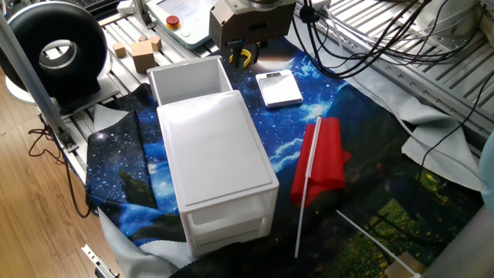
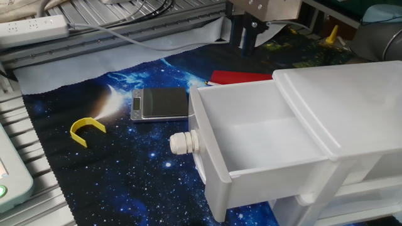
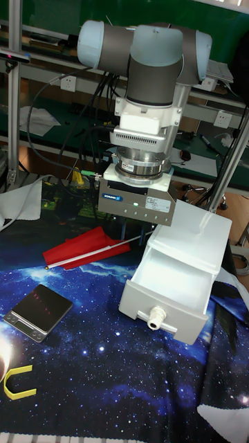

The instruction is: Use the gripper to push and close the drawer

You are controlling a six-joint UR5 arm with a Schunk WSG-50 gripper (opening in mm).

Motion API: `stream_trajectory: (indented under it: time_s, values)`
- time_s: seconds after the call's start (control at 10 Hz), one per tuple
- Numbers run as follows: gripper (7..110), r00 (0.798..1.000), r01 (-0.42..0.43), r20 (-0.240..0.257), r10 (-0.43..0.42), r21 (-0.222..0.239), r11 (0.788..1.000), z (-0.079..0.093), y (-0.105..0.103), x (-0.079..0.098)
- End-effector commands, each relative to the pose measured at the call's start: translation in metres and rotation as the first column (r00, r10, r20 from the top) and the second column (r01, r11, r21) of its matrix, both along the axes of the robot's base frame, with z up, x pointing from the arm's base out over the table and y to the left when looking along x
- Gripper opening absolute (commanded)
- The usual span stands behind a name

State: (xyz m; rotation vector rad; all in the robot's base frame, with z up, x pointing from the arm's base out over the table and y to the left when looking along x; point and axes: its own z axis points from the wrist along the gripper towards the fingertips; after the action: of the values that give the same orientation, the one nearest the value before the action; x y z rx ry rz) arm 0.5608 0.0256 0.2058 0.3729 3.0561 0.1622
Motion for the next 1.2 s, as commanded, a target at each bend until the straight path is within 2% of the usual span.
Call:
stream_trajectory:
  time_s: [0.0, 0.5, 0.8, 1.0, 1.1]
  values:
    - [7, 1.0, 0.009, -0.003, -0.009, 0.016, 1.0, 0.003, 0.003, -0.001]
    - [7, 1.0, 0.003, 0.003, -0.003, 0.017, 1.0, 0.003, 0.004, 0.0]
    - [7, 0.999, -0.035, 0.003, 0.035, 0.056, 0.998, 0.004, 0.014, -0.001]
    - [7, 0.998, -0.057, 0.018, 0.057, -0.022, 0.998, 0.003, -0.005, 0.003]
    - [7, 0.997, -0.071, 0.024, 0.072, -0.036, 0.997, 0.002, -0.008, 0.004]
